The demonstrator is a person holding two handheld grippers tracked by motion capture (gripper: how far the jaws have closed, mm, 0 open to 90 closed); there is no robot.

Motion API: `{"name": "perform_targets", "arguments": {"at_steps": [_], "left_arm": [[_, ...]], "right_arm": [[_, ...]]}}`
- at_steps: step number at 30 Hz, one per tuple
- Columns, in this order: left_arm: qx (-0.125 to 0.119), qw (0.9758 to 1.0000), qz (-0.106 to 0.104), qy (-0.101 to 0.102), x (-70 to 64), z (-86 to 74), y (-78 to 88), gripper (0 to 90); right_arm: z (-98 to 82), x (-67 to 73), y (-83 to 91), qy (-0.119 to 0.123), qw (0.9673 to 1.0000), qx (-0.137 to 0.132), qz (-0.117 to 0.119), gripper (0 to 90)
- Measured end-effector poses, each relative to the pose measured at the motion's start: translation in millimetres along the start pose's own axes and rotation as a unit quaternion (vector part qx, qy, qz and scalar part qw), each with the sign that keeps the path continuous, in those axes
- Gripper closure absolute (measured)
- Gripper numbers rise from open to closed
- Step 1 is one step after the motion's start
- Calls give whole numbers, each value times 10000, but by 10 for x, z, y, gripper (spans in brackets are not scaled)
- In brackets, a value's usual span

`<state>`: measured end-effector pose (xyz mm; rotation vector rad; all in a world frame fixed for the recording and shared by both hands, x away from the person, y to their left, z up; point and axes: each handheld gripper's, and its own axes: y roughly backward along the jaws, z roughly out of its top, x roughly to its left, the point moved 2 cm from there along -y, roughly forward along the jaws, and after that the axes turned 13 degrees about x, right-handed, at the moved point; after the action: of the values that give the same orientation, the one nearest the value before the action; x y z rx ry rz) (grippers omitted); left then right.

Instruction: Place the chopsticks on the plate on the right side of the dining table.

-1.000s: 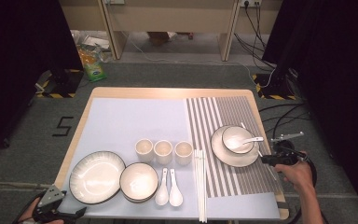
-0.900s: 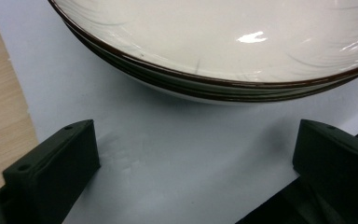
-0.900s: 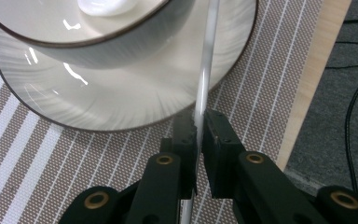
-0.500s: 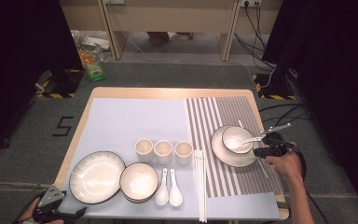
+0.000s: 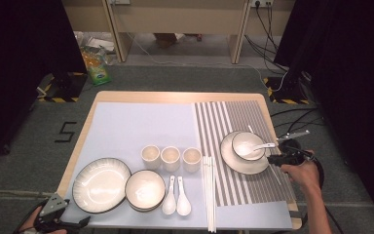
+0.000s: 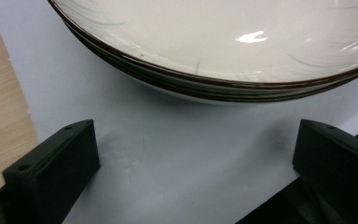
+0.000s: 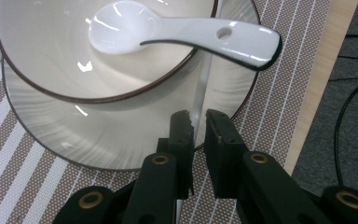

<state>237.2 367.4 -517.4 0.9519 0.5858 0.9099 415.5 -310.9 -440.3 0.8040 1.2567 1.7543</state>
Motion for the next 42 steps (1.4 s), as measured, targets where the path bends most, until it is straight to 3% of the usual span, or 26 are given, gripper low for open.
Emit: {"name": "perform_targets", "arguments": {"at_steps": [15, 23, 27, 30, 37, 39, 42], "left_arm": [[-7, 10000, 5, 1, 0, 2, -2, 0], [-28, 10000, 9, 5, 0, -2, -3, 0], [-44, 10000, 15, 10, 0, -3, -5, 0], [-12, 10000, 7, 4, -1, 1, -2, 0], [-64, 10000, 25, 15, -1, -3, -8, 0], [2, 10000, -5, -4, 1, 1, 0, 0], [-88, 10000, 29, 18, -1, -5, -11, 0]], "right_arm": [[58, 18, -99, 70, 10000, 37, -10, 829], [52, 67, -18, 42, 9999, -78, -52, 754], [-8, 177, 100, 141, 9997, -223, -1, 717], [-72, 346, 145, 403, 9987, -315, 42, 693], [-124, 547, 125, 467, 9981, -341, 203, 634], [-129, 633, 104, 451, 9980, -359, 253, 587], [-122, 734, 96, 434, 9981, -363, 236, 538]]}}
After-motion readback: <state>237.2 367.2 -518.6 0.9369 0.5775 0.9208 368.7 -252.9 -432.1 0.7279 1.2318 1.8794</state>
